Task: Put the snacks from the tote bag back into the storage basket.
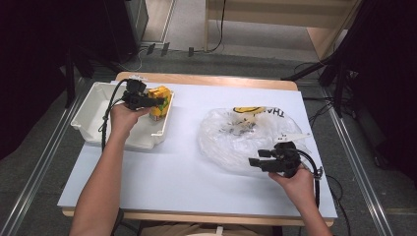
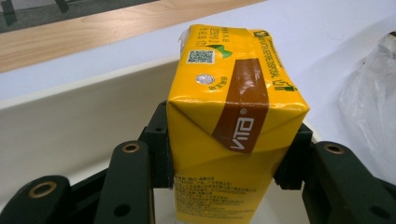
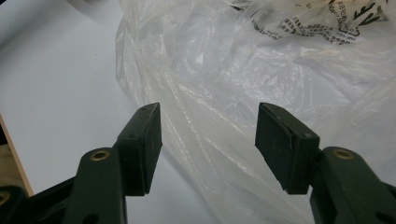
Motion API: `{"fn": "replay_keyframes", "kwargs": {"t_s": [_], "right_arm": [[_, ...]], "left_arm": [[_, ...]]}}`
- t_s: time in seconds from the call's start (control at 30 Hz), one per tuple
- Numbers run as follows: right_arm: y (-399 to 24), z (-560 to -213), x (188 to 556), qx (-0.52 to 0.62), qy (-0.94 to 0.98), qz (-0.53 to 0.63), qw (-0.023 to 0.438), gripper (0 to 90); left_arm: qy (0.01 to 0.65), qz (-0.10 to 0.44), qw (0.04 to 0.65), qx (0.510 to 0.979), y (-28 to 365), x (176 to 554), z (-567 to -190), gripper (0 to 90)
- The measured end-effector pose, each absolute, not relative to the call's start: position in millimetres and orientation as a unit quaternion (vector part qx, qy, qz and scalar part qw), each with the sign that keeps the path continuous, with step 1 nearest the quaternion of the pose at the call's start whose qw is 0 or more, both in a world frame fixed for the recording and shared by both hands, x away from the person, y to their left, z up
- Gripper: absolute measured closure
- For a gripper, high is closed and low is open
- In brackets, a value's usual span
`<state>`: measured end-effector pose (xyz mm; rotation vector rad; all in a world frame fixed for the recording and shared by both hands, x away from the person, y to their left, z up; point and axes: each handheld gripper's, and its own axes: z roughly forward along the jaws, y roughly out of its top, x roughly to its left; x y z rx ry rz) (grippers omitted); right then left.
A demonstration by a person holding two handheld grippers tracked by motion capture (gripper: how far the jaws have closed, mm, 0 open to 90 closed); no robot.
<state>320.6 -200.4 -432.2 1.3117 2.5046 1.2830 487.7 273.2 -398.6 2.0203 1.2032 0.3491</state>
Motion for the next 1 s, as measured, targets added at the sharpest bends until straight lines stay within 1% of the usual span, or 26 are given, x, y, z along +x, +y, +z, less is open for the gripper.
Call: {"fn": "replay_keyframes", "kwargs": {"t_s": [0.2, 0.6, 0.8, 0.93, 1.0], "right_arm": [[-201.0, -432.5, 320.2, 0.422, 0.806, 0.414, 0.019, 41.9], [-204.6, -432.4, 319.1, 0.426, 0.804, 0.414, 0.02, 41.8], [-204.6, -432.6, 318.8, 0.426, 0.804, 0.414, 0.02, 41.8], [-204.8, -432.6, 318.6, 0.426, 0.805, 0.414, 0.02, 41.7], [-204.8, -432.6, 318.5, 0.425, 0.805, 0.413, 0.02, 41.8]], "left_arm": [[0.462, 0.134, 0.359, 0.8, 273.4, 484.9, -398.2, 52.1], [0.47, 0.122, 0.35, 0.801, 279.0, 477.1, -401.2, 51.6], [0.469, 0.125, 0.34, 0.806, 278.8, 471.1, -402.9, 51.1], [0.467, 0.11, 0.344, 0.807, 280.9, 469.7, -403.6, 48.2], [0.465, 0.112, 0.342, 0.809, 280.3, 468.9, -403.6, 47.5]]}}
